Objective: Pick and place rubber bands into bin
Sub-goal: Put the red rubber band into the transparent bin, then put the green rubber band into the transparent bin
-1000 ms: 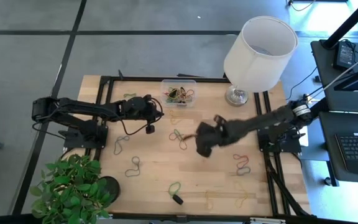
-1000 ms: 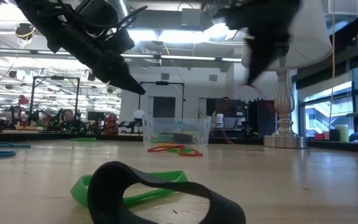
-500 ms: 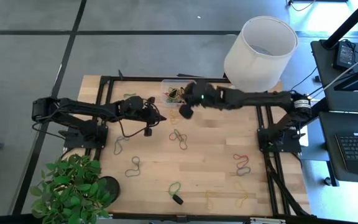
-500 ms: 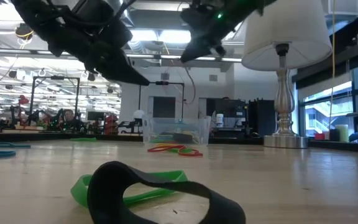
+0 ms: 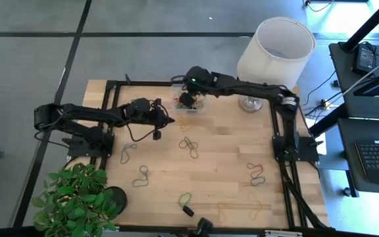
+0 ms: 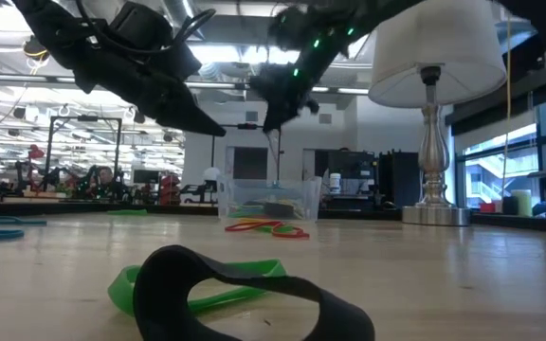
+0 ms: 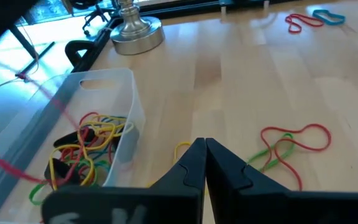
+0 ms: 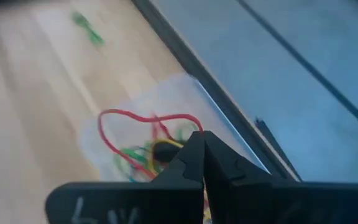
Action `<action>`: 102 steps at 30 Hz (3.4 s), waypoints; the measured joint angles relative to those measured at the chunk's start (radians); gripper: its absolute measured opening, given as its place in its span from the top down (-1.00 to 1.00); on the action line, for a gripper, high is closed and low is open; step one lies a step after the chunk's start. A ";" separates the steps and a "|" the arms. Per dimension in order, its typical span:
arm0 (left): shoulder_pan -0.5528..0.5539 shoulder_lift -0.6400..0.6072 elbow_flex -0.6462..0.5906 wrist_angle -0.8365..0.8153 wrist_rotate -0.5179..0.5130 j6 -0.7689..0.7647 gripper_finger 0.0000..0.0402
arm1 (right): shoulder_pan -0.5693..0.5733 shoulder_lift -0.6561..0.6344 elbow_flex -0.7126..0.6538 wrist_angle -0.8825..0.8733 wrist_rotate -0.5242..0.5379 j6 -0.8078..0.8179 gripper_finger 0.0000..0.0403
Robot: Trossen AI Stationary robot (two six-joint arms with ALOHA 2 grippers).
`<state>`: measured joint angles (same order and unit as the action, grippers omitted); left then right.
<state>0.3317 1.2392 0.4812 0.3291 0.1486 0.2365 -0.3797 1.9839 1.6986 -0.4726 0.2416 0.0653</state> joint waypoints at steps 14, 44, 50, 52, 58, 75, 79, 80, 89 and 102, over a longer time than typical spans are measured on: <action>0.000 0.000 0.000 -0.019 0.000 0.010 0.96 | -0.048 0.244 0.074 -0.042 -0.009 0.038 0.92; -0.001 0.000 0.000 -0.042 -0.001 0.011 0.97 | -0.028 0.076 0.052 -0.275 -0.033 0.049 0.54; -0.003 0.000 0.000 -0.042 -0.001 0.011 0.97 | 0.024 -0.151 -0.163 -0.187 -0.033 0.076 0.64; -0.003 0.000 0.000 -0.042 -0.001 0.010 0.97 | 0.053 -0.258 -0.283 -0.115 -0.030 0.112 0.68; -0.003 0.000 0.000 -0.040 -0.001 0.010 0.97 | 0.226 -0.579 -0.673 0.097 -0.023 0.270 0.79; -0.034 0.000 0.052 -0.024 -0.122 0.013 0.98 | 0.678 -0.853 -1.423 0.745 0.250 0.429 0.93; -0.129 0.022 0.190 -0.319 -0.333 0.100 0.98 | 0.677 -0.863 -1.436 0.755 0.249 0.416 0.95; -0.153 0.026 0.218 -0.371 -0.382 0.110 0.98 | 0.677 -0.863 -1.436 0.753 0.248 0.399 0.96; -0.277 0.039 0.441 -0.533 -0.608 0.032 0.98 | 0.677 -0.863 -1.436 0.754 0.247 0.369 0.93; -0.045 0.039 0.610 -0.960 -0.733 -0.306 0.98 | 0.677 -0.862 -1.436 0.754 0.247 0.345 0.92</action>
<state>0.2865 1.2785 1.0916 -0.6311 -0.5842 -0.0691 0.2970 1.1221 0.2626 0.2810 0.4885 0.4107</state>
